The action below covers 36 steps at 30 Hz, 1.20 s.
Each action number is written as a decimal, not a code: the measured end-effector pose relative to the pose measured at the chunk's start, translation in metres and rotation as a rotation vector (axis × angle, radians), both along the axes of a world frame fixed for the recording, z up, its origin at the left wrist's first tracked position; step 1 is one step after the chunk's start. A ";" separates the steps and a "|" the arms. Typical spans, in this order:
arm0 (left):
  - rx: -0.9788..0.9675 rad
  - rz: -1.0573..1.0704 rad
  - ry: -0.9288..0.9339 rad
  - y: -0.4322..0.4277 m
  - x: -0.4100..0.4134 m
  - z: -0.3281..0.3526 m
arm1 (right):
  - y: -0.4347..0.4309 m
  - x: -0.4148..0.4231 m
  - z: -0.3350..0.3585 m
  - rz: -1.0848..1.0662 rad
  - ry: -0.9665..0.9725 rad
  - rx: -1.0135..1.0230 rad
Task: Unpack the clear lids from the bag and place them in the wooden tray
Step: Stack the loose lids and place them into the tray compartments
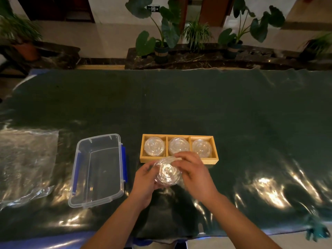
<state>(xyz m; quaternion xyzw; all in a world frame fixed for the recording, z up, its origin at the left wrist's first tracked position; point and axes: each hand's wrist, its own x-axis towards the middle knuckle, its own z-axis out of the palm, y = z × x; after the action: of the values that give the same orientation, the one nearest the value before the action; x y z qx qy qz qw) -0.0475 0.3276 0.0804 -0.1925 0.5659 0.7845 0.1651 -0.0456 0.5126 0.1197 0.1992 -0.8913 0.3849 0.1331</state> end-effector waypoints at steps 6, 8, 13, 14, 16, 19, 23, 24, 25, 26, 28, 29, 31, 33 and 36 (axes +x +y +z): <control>0.129 0.022 -0.038 -0.005 -0.003 0.005 | 0.005 0.010 -0.005 0.048 -0.103 0.011; 0.153 0.026 -0.042 -0.006 -0.004 0.004 | 0.006 0.012 -0.006 0.107 -0.224 -0.034; 0.231 -0.014 -0.038 -0.006 -0.003 0.007 | 0.001 0.015 -0.010 -0.013 -0.384 -0.222; 0.244 -0.025 -0.029 -0.006 -0.003 0.006 | -0.001 0.014 -0.011 -0.088 -0.389 -0.226; 0.254 -0.043 -0.026 -0.004 -0.002 0.006 | -0.004 0.011 -0.011 -0.213 -0.464 -0.244; 0.197 -0.065 -0.027 -0.001 -0.003 0.008 | -0.006 0.007 -0.012 -0.290 -0.642 -0.294; 0.131 -0.067 0.006 -0.001 -0.003 0.007 | 0.000 0.004 -0.016 -0.329 -0.651 -0.286; 0.132 -0.055 0.006 -0.002 -0.002 0.007 | 0.001 0.004 -0.017 -0.334 -0.649 -0.302; 0.142 -0.045 -0.001 -0.002 -0.002 0.007 | 0.002 0.004 -0.018 -0.339 -0.643 -0.313; 0.155 -0.037 -0.014 -0.003 -0.002 0.007 | 0.003 0.005 -0.019 -0.342 -0.638 -0.322; 0.170 -0.024 -0.044 -0.004 -0.003 0.006 | 0.003 0.006 -0.022 -0.332 -0.660 -0.354; 0.162 -0.020 -0.055 -0.004 -0.003 0.006 | 0.002 0.007 -0.023 -0.320 -0.687 -0.379; 0.118 -0.019 -0.055 -0.004 -0.004 0.003 | 0.001 0.007 -0.026 -0.302 -0.748 -0.438; 0.061 -0.012 -0.034 -0.002 -0.005 0.002 | 0.000 0.006 -0.027 -0.304 -0.799 -0.479; 0.013 0.051 -0.023 0.000 -0.005 -0.003 | 0.001 0.004 -0.027 -0.314 -0.849 -0.512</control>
<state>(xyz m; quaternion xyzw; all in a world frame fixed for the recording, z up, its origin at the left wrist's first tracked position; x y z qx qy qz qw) -0.0528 0.3276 0.0774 -0.2151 0.5537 0.7898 0.1528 -0.0416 0.5135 0.0932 -0.1497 -0.7631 0.6130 -0.1396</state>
